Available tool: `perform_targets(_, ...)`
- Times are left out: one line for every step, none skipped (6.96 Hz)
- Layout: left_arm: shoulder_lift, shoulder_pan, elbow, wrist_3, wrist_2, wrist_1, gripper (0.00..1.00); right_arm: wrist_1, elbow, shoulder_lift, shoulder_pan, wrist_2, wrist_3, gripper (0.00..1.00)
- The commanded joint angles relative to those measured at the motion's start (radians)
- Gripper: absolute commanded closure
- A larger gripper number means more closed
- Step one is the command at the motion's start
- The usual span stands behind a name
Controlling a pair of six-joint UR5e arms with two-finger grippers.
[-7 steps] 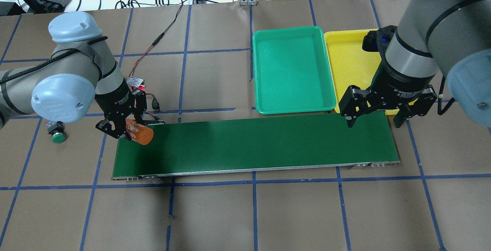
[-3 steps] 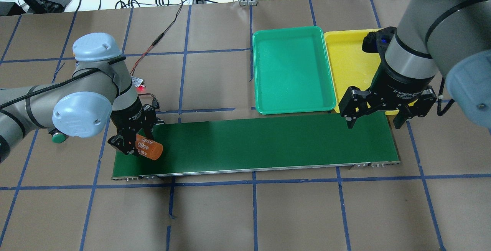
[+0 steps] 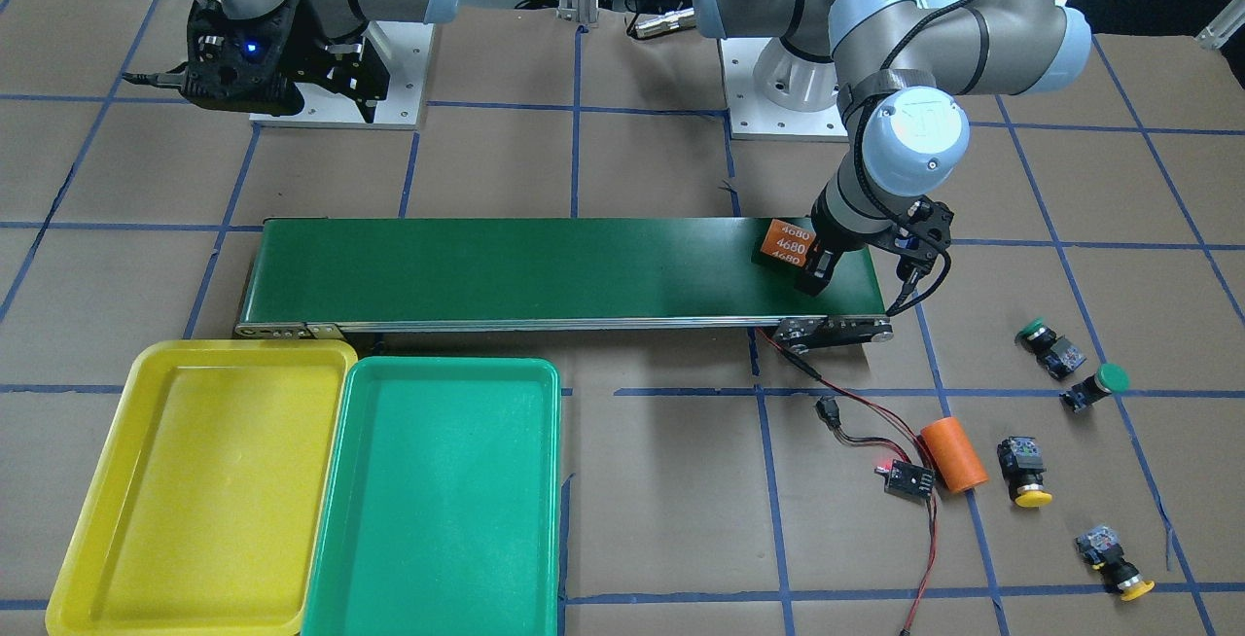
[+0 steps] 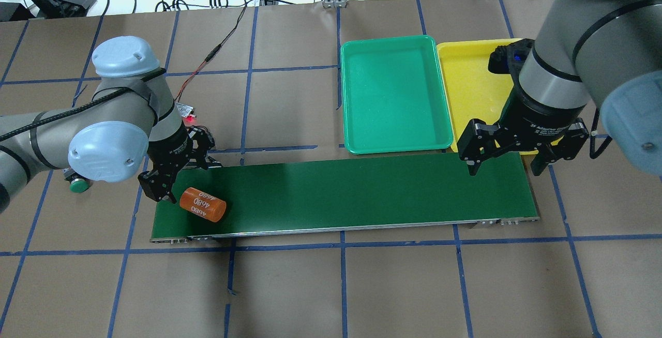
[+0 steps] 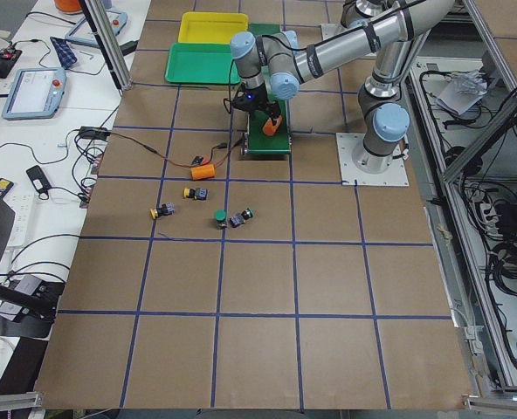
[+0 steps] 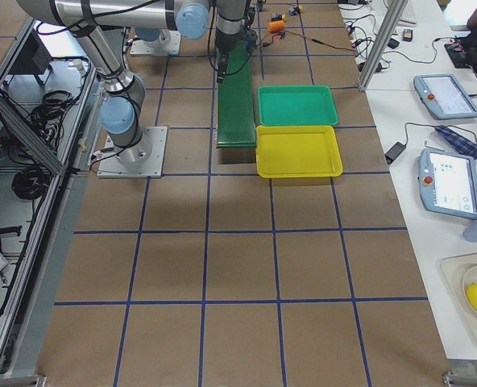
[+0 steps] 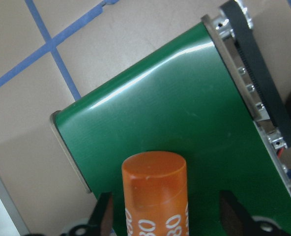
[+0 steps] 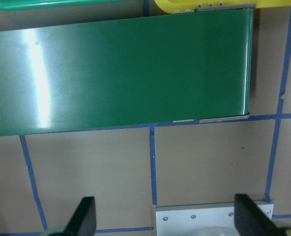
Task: Sort buttons by color to trays
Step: 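Move the left gripper back to the second orange cylinder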
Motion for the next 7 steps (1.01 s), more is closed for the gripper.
perform_targets(-0.03,0.082,0.156,0.289,-0.002,-0.019,0.0,-0.002,0.012,-0.011,0.0,0.001,0.0,0.0)
perform_targets(-0.094,0.149,0.208,0.535,-0.011,-0.004,0.0,-0.003,0.025,-0.016,0.0,-0.001,0.0,0.0)
perform_targets(-0.184,0.188,0.271,0.764,-0.033,0.061,0.0,-0.009,0.026,-0.016,0.0,-0.002,0.0,0.0)
perform_targets(-0.273,0.209,0.34,0.927,-0.037,0.112,0.0,-0.013,0.026,-0.016,-0.002,-0.005,-0.001,0.0)
perform_targets(-0.356,0.211,0.397,1.064,-0.037,0.116,0.0,-0.011,0.026,-0.017,-0.002,-0.004,0.0,0.0)
perform_targets(-0.413,0.22,0.396,1.173,-0.036,0.196,0.0,-0.011,0.026,-0.019,-0.002,-0.002,0.0,0.0)
perform_targets(-0.464,0.231,0.384,1.211,-0.042,0.3,0.0,-0.011,0.026,-0.02,-0.002,-0.002,0.0,0.0)
